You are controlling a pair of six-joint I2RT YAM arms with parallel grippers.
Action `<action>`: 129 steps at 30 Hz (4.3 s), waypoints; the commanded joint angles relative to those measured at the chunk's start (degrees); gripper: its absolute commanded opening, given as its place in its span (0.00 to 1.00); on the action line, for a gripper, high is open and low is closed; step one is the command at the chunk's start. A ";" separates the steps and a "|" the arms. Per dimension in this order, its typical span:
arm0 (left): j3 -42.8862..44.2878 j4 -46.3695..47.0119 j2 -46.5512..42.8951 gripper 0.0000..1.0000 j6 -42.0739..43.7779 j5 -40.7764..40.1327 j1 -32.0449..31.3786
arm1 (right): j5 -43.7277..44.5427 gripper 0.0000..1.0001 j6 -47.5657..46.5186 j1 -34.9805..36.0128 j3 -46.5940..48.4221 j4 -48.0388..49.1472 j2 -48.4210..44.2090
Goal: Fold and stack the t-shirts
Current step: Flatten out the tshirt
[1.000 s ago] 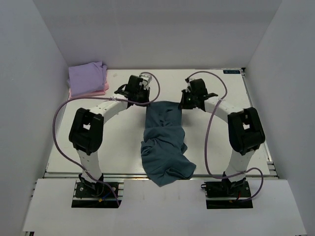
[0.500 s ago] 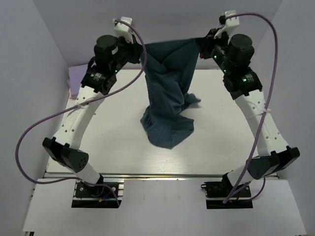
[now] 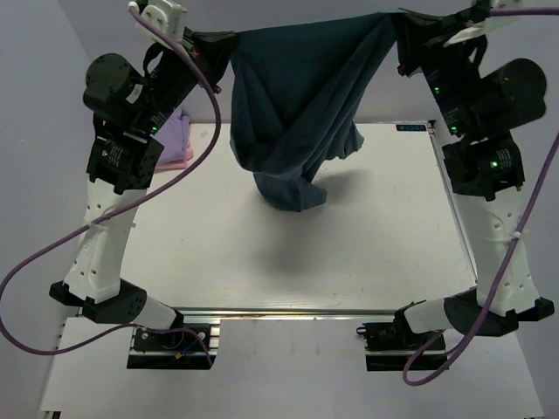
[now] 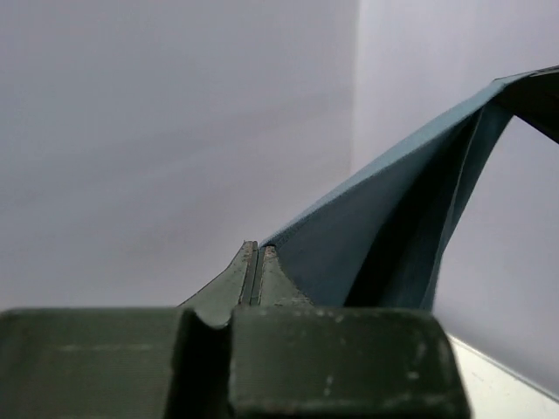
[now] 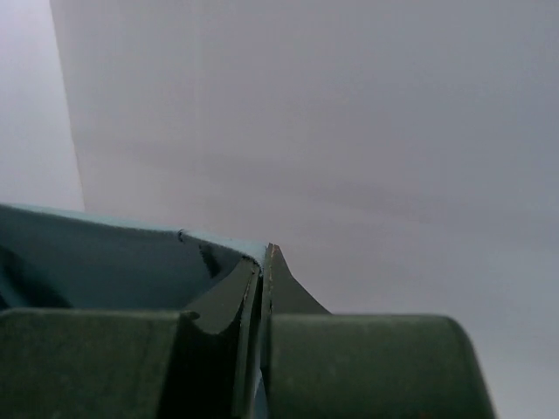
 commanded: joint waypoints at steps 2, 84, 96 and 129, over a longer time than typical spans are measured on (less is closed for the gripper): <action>6.05 1.73 -3.95 0.00 1.10 2.59 0.36 | 3.19 0.00 -4.30 -0.51 3.52 11.01 -5.07; -73.47 -6.35 -4.22 0.90 -17.45 7.41 -24.69 | 25.87 0.90 32.26 -5.25 -74.17 -18.77 -13.69; -70.39 -9.42 4.12 0.68 -16.22 8.39 -29.88 | 26.21 0.90 32.35 -7.36 -77.42 -19.03 -14.75; -67.57 -8.73 -7.39 0.99 -14.47 -3.67 -30.57 | 6.71 0.82 28.57 -8.07 -87.44 -15.17 -21.17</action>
